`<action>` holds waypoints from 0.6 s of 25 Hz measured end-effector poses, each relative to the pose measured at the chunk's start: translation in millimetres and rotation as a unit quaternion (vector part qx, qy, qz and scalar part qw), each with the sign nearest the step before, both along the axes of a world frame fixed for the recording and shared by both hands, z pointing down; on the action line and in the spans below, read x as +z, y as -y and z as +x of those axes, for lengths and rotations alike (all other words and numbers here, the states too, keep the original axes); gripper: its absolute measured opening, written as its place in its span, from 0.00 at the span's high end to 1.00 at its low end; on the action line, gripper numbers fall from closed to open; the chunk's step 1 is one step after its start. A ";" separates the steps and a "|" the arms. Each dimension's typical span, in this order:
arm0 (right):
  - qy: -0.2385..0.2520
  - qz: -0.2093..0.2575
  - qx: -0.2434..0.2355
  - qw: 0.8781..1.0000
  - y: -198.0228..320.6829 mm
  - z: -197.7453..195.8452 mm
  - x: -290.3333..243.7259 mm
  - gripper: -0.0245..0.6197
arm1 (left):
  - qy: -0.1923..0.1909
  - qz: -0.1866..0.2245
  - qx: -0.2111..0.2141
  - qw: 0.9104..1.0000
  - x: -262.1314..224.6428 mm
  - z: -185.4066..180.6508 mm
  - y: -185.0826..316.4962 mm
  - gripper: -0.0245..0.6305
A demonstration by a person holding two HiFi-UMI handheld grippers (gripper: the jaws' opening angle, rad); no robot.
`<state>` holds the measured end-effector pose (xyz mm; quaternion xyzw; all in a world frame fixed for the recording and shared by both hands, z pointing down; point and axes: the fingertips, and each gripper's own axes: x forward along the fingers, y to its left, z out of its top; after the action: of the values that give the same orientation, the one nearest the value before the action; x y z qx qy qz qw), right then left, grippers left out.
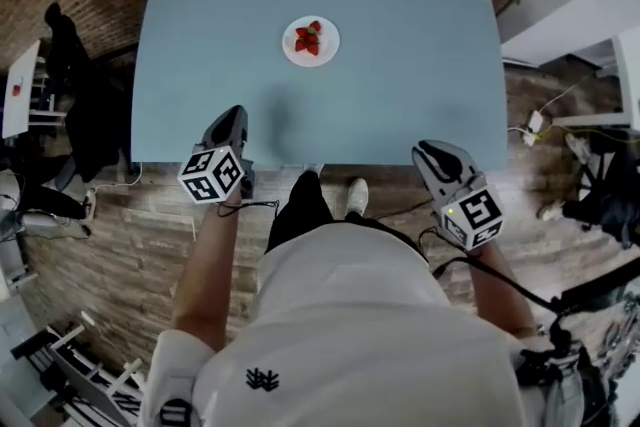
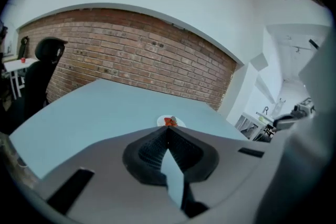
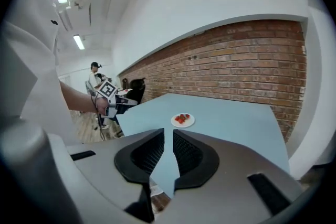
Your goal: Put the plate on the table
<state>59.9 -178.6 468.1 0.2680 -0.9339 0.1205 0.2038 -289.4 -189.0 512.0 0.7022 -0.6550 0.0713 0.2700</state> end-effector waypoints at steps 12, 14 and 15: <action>0.003 0.024 -0.092 0.995 -58.7 -49.1 -9.7 0.95 | -0.018 0.030 0.108 0.993 -53.2 104.8 -157.9 0.96; -0.001 0.025 -0.100 0.995 -69.1 -57.8 -9.3 0.95 | -0.014 0.037 0.141 0.989 -62.6 119.8 -168.1 0.96; -0.001 0.026 -0.104 0.994 -74.7 -63.8 -10.6 0.95 | -0.013 0.040 0.154 0.987 -66.9 124.2 -173.4 0.96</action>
<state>-3.9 -103.9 457.4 0.1746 -0.9593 0.0743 0.2090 -165.3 -15.6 445.1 0.8058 -0.5376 0.0770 0.2361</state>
